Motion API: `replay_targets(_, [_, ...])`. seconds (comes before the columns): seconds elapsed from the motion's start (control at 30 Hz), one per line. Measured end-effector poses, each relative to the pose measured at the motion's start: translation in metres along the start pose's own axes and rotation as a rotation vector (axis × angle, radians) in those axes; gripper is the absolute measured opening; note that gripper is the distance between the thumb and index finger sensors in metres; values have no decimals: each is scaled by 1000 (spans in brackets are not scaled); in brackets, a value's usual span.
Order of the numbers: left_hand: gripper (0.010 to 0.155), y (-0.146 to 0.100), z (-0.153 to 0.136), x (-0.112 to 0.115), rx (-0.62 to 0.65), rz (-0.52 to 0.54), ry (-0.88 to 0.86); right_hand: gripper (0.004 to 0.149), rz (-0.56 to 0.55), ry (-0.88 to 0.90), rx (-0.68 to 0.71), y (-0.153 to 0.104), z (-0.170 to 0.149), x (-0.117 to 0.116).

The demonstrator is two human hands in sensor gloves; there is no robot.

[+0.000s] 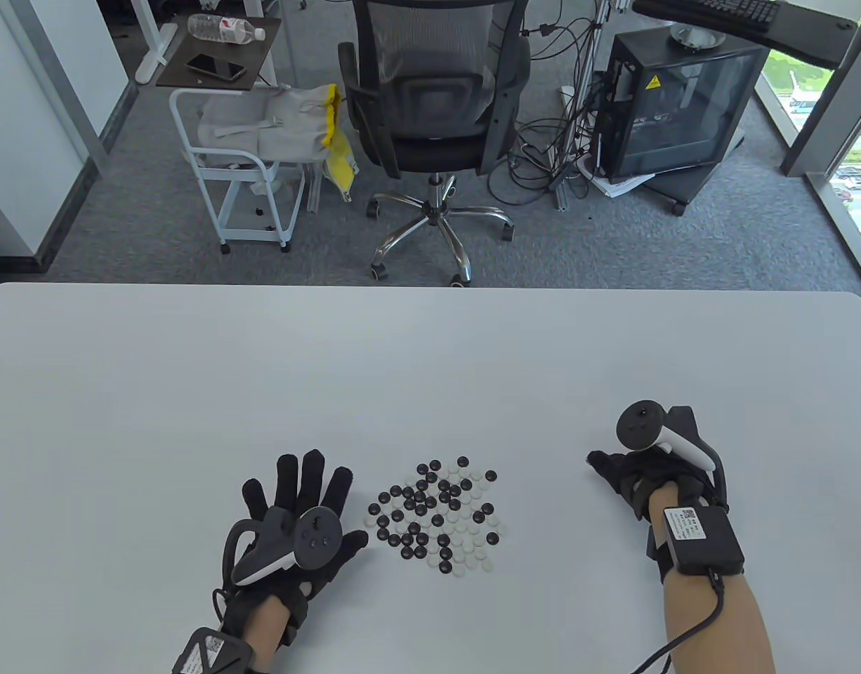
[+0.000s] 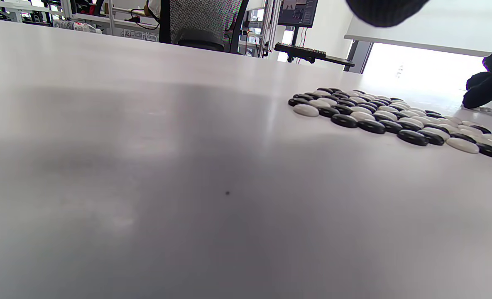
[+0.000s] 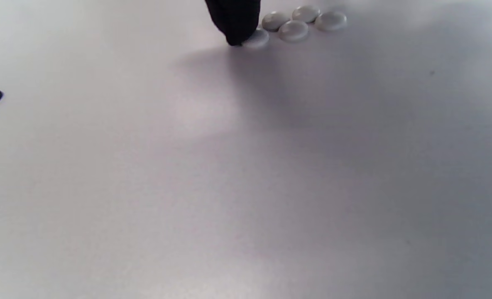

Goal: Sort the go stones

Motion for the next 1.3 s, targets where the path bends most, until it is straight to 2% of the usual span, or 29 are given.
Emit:
replay_targets(0.23, [86,0,-1,0,-3,0,-5,72,-12,-6,-6,-2,0,4])
replay_targets(0.37, [86,0,-1,0,-3,0,-7,72,-23,-17,94,-14,24,9])
replay_targets(0.43, [86,1,0,0,-3,-1,-5,72,14,-55,167,-23,42,6])
replay_targets(0.6, [86,0,0,-1,-2,2,0,71,138,-157,370,-50,94,-17])
replay_targets(0.73, [86,0,0,-1,-3,3,1,71,200,-198,455,-62,121,-40])
replay_targets(0.9, [86,0,0,-1,0,8,0,71,255,-220,511,-64,140,-66])
replay_targets(1.03, [86,0,0,-1,-1,9,-3,71,283,-226,510,-59,141,-77])
replay_targets(1.1, [86,-1,-1,-1,-2,9,-3,70,278,-198,495,-57,135,-73])
replay_targets(1.2, [86,-1,-1,-2,-1,15,-6,70,241,-201,418,-50,110,-60])
replay_targets(1.3, [86,-2,-1,-3,1,21,-7,70,200,-155,289,-40,68,-44])
Point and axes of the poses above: the tracker on the back of each hand, its own z axis roughly to the thumb side, its own y axis roughly from the wrist to the fingertips, x = y × z, the point moved 4 cm from there along y, roughly from the wrist to the fingertips, and after that the axes turned 8 degrees about -x, right-handed, at the moved point
